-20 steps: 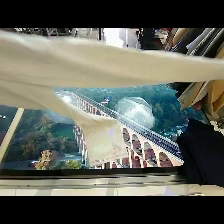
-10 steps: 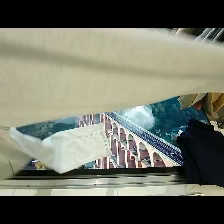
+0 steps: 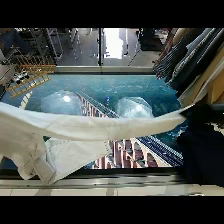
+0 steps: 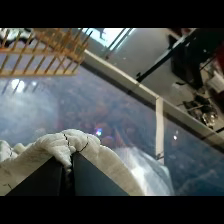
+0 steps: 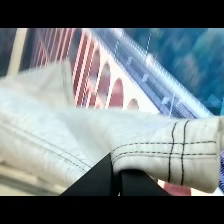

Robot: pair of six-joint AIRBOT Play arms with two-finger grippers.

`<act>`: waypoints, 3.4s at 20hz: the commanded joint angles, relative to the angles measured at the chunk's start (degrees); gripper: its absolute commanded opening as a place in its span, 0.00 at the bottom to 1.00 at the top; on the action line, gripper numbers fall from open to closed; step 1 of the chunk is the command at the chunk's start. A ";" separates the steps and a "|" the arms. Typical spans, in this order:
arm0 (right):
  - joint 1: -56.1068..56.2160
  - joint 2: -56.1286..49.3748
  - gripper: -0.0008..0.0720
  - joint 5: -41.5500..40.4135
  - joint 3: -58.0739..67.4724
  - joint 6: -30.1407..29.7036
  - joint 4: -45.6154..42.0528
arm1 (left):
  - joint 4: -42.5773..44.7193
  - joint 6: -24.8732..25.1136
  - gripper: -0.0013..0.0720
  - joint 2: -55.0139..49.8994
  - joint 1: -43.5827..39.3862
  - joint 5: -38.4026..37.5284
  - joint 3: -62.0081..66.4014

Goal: Fold the clothes and pants, and hang the long-sleeved shirts on hangers.

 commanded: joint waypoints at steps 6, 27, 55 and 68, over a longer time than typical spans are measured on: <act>20.68 -0.07 0.27 -36.24 -47.84 -0.20 1.57 | 3.82 4.94 0.04 -4.15 -2.12 6.51 -11.56; 1.20 -12.81 0.56 -34.88 -49.53 -22.77 8.28 | -0.22 4.87 0.05 -4.31 -2.16 9.07 -11.56; 1.14 11.41 0.05 -27.43 27.74 0.96 -39.17 | -60.96 3.96 0.04 5.75 8.52 19.47 -2.10; 1.20 -0.94 0.06 3.26 -17.05 -0.46 -10.21 | 3.39 -1.40 0.04 -1.27 -5.20 1.18 -2.86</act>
